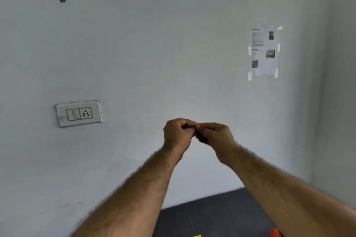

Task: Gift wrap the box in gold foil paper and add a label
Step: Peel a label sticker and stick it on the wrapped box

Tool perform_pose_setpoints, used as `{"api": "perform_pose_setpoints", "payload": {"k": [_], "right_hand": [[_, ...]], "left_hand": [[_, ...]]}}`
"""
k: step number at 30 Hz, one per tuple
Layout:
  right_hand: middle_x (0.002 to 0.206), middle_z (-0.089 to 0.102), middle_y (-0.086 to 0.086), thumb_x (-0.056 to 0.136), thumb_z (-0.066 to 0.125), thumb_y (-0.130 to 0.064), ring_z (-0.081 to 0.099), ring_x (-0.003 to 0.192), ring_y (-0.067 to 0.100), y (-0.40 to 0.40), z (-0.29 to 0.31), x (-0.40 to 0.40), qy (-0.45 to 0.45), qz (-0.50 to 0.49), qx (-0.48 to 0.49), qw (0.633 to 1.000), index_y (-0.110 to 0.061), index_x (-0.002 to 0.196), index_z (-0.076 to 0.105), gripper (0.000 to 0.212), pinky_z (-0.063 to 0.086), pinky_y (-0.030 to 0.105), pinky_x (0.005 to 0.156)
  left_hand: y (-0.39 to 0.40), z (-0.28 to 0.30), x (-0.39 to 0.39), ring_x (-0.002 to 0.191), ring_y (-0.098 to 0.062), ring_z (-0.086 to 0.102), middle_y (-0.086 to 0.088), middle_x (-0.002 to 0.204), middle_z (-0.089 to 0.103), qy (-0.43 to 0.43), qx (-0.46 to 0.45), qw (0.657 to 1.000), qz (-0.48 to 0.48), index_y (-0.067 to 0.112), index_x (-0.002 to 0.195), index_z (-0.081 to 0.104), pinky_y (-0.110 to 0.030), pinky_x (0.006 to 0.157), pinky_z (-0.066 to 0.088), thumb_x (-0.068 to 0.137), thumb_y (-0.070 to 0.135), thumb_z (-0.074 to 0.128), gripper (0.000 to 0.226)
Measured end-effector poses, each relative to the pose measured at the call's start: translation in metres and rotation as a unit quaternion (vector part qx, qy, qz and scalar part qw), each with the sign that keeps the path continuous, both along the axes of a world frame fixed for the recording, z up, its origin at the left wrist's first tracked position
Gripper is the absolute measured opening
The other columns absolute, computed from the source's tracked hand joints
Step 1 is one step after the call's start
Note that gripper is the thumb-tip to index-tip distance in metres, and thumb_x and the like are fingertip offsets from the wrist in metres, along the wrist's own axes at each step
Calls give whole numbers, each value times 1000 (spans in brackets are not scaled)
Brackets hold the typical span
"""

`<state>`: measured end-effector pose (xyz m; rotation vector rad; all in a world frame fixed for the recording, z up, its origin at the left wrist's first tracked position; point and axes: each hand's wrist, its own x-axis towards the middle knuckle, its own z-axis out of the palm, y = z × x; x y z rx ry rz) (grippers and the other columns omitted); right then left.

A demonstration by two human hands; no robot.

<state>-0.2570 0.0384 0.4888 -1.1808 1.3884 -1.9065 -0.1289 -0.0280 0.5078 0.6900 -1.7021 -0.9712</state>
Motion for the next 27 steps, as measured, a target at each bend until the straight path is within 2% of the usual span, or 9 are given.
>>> {"api": "perform_pose_setpoints", "payload": {"k": [2, 5, 10, 12, 14, 17, 21, 24, 27], "right_hand": [[98, 77, 22, 94, 78, -10, 69, 90, 24, 7, 10, -10, -53, 38, 9, 998, -1, 97, 81, 10, 58, 31, 84], [96, 77, 19, 89, 82, -8, 66, 88, 24, 22, 10, -30, -65, -1, -3, 998, -8, 84, 80, 5, 56, 33, 86], [90, 81, -4, 90, 79, -6, 76, 86, 6, 56, -1, -62, 63, -153, 8, 986, -21, 87, 84, 16, 58, 18, 78], [95, 80, -11, 94, 73, -2, 75, 93, 3, 69, -8, -77, 123, -173, 18, 977, -33, 89, 84, 33, 59, 17, 84], [101, 79, -9, 96, 69, 0, 74, 99, 4, 89, -17, -101, 164, -164, 36, 972, -27, 102, 85, 31, 58, 19, 91], [97, 75, -7, 94, 78, -9, 71, 90, 5, 134, -35, -157, 270, -201, 66, 939, -21, 107, 85, 19, 55, 18, 83], [86, 74, -1, 86, 86, -17, 69, 78, 16, 219, -82, -246, 359, -251, 108, 893, -17, 90, 85, 3, 56, 32, 75], [79, 75, -5, 82, 89, -22, 67, 71, 12, 292, -133, -307, 354, -299, 140, 875, -19, 82, 84, 5, 56, 31, 69], [76, 73, -6, 81, 87, -19, 66, 70, 12, 362, -173, -359, 326, -334, 183, 865, -20, 81, 81, 6, 55, 32, 66]], "left_hand": [[4, 8, -11, 81, -15, 79, 0, 86, 80, 49, 57, 997, -35, 12, 88, 83, -30, 78, 65, 83, -8, 73, 23], [17, 7, -32, 91, -19, 79, -6, 95, 81, 97, 135, 979, -114, 8, 94, 83, -29, 83, 64, 90, -9, 65, 25], [38, -8, -78, 96, -24, 79, -12, 99, 81, 120, 206, 954, -183, 0, 101, 81, -32, 87, 63, 93, -2, 73, 11], [44, -11, -97, 95, -29, 79, -17, 97, 80, 126, 228, 948, -184, -3, 99, 78, -33, 85, 63, 87, -8, 77, 13], [55, -16, -122, 95, -33, 79, -21, 97, 79, 124, 251, 941, -188, -5, 100, 75, -34, 85, 63, 82, -13, 78, 20], [91, -38, -170, 94, -32, 79, -20, 97, 79, 89, 271, 936, -207, -4, 101, 75, -35, 87, 63, 85, -14, 74, 19], [171, -92, -259, 82, -20, 78, -15, 92, 80, 16, 267, 937, -225, 3, 100, 78, -28, 79, 63, 93, -9, 68, 17], [241, -146, -330, 75, -17, 75, -13, 90, 80, -39, 285, 923, -256, 6, 101, 79, -23, 64, 59, 99, -3, 64, 18], [303, -188, -393, 82, -15, 74, -11, 96, 80, -79, 311, 895, -309, 3, 113, 77, -22, 71, 59, 101, 0, 63, 18]]}}
